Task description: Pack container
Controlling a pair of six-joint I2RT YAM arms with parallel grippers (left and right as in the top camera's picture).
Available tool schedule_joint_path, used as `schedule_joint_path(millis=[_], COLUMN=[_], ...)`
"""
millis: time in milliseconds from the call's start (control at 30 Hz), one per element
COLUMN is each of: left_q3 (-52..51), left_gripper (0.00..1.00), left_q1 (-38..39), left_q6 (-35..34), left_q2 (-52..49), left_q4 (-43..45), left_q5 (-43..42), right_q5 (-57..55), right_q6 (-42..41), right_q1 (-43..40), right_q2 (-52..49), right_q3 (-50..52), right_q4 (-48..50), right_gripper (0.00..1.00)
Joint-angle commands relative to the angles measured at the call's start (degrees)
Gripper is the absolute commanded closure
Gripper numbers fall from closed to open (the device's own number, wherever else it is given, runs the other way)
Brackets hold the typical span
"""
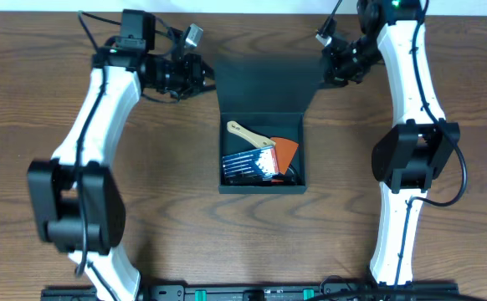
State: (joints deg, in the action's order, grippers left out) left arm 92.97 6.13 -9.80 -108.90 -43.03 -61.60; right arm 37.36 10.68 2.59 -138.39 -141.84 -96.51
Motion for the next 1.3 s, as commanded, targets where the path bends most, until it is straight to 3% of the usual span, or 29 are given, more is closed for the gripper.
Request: schedule_joint_path(millis=[0, 133, 233, 433, 833, 1100, 1267], left_q3=[1.03, 1.03, 1.03, 1.03, 1.03, 1.03, 1.03], left_gripper=[0.94, 0.94, 0.94, 0.94, 0.94, 0.94, 0.94], left_q1=[0.22, 0.22, 0.35, 2.36, 6.51, 6.8, 6.73], left_q6=[4.72, 9.86, 10.54, 16.09, 17.75, 17.73, 17.62], left_q2=[5.11, 8.81, 11.13, 14.03, 14.08, 14.08, 14.08], left_q4=[-7.48, -18.51, -22.29, -22.01, -19.47, -19.91, -21.9], left_q5=[-0.48, 2.1, 11.78, 30.18, 46.14, 50.16, 62.73], right_q5=[-5.27, -5.53, -10.27, -21.27, -47.21, -47.78, -44.0], right_q6=[-0.76, -0.81, -0.87, -5.05, -25.7, -31.06, -31.06], right_q1=[-0.11, -0.33, -0.48, -0.48, 0.28, 4.96, 12.81], right_q2=[0.79, 2.62, 3.37, 3.78, 17.11, 27.85, 28.92], right_q3=[-2.32, -2.34, -2.4, -2.47, -2.51, -2.45, -0.79], right_q4=[-0.81, -0.81, -0.79, 0.33, 4.63, -0.83, -0.79], right_gripper=[0.98, 0.97, 0.96, 0.98, 0.99, 0.99, 0.99])
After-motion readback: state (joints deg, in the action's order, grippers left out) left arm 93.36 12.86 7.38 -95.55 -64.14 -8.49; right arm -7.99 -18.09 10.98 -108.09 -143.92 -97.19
